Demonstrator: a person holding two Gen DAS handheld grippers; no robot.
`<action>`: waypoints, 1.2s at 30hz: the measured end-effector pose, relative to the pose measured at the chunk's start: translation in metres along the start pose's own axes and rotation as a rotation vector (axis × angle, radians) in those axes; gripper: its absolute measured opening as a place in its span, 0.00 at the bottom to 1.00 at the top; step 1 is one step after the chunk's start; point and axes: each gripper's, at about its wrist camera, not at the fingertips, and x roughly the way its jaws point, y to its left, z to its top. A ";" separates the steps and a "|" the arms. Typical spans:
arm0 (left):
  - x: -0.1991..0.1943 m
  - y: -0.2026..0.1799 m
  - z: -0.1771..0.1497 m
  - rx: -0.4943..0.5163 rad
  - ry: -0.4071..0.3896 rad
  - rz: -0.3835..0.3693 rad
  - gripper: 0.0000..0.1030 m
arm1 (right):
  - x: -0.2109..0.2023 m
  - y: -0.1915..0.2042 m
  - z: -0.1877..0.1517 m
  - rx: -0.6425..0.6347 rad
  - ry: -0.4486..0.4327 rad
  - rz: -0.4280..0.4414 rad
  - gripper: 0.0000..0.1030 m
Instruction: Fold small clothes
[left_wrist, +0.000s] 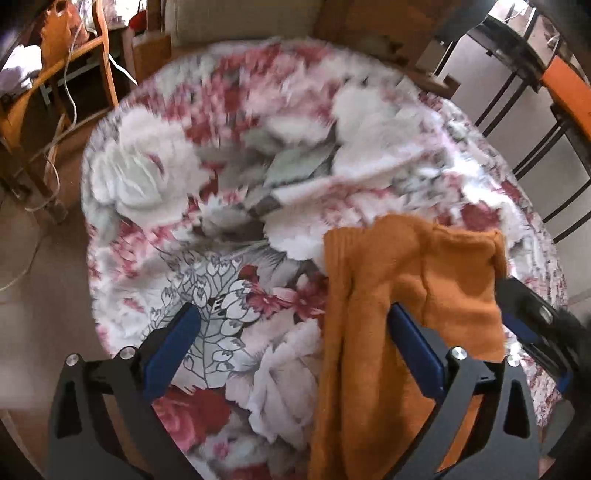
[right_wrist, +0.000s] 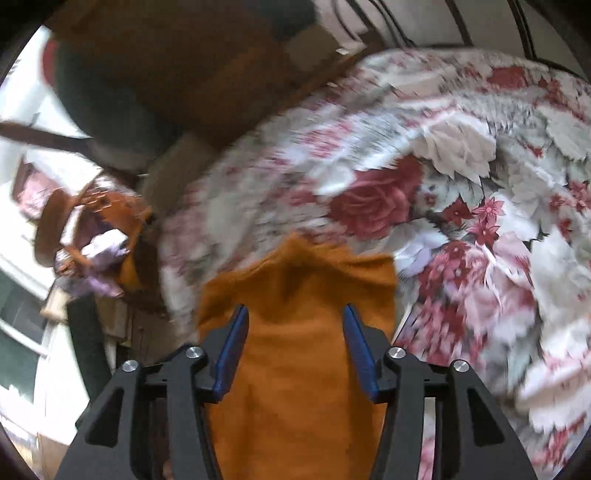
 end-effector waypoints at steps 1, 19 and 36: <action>0.003 -0.002 0.001 0.009 -0.007 0.000 0.96 | 0.009 -0.006 0.001 0.017 0.010 -0.003 0.52; -0.064 0.012 -0.071 -0.065 -0.020 0.007 0.95 | -0.059 0.005 -0.091 -0.065 0.075 -0.052 0.73; -0.239 -0.049 -0.162 0.194 -0.241 0.213 0.95 | -0.233 0.050 -0.164 -0.277 -0.351 -0.253 0.97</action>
